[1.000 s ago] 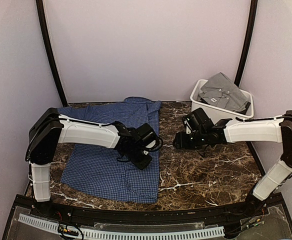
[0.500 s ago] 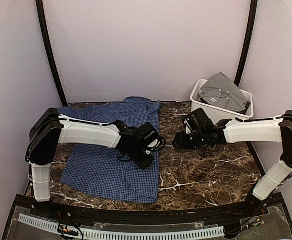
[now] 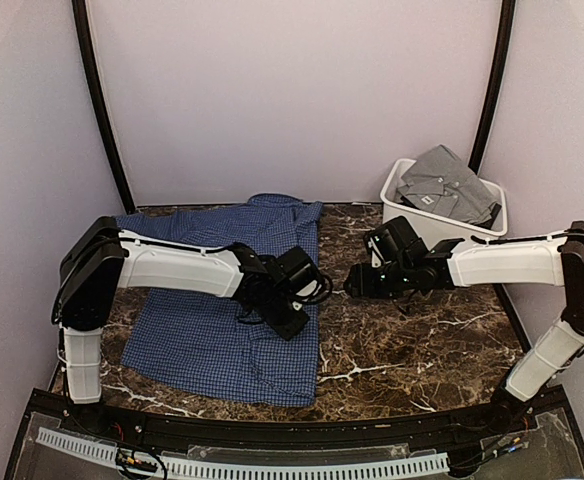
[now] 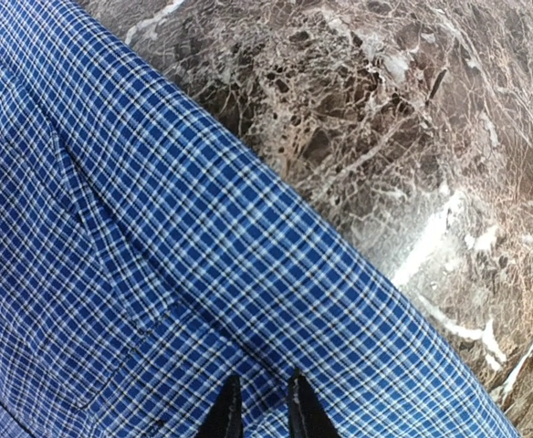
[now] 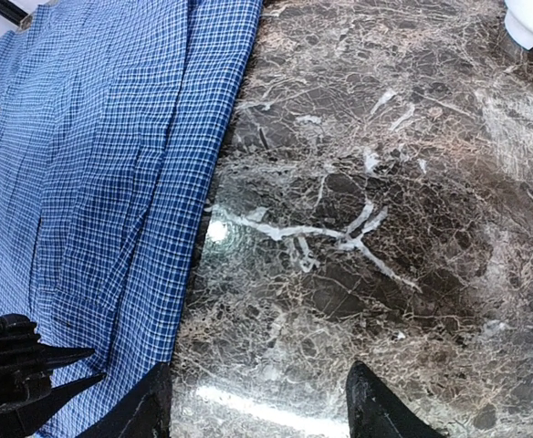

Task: Fold and stack the long sleeve shirts
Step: Adjust the sleeve of the 1/3-folded shirt.

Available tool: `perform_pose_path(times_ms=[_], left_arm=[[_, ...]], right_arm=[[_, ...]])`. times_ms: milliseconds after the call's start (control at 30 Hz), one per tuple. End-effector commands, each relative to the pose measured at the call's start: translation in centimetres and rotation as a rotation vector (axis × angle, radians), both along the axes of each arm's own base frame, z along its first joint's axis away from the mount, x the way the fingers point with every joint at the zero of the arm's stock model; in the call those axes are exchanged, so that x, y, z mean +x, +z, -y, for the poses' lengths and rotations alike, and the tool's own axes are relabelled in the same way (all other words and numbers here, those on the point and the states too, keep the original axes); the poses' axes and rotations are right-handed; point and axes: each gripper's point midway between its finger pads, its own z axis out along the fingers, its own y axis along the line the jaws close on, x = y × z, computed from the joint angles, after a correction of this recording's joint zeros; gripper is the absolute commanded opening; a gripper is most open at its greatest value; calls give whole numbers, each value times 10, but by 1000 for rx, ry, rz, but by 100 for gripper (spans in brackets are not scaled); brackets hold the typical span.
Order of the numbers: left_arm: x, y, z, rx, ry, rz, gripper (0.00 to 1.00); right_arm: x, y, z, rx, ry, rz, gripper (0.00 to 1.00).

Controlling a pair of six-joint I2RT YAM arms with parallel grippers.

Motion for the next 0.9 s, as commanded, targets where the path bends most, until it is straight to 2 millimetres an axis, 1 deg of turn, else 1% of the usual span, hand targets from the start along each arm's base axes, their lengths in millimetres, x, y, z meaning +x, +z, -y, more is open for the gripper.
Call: perform_pose_path(times_ms=[0, 200, 367, 500, 700, 767, 867], left_arm=[[-2, -3, -2, 13, -2, -4, 18], [-4, -7, -3, 13, -2, -14, 20], [-3, -10, -5, 21, 2, -4, 19], [-3, -14, -7, 25, 0, -3, 14], [-2, -10, -5, 24, -7, 9, 3], [-1, -6, -4, 15, -11, 15, 0], [-2, 5, -3, -1, -22, 15, 0]], right_arm=[[2, 7, -2, 28, 4, 26, 62], [2, 7, -2, 27, 5, 26, 62], [3, 7, -3, 28, 8, 27, 62], [3, 8, -3, 28, 9, 27, 62], [4, 9, -3, 27, 9, 30, 62], [3, 9, -3, 27, 9, 29, 62], [3, 9, -2, 26, 6, 30, 62]])
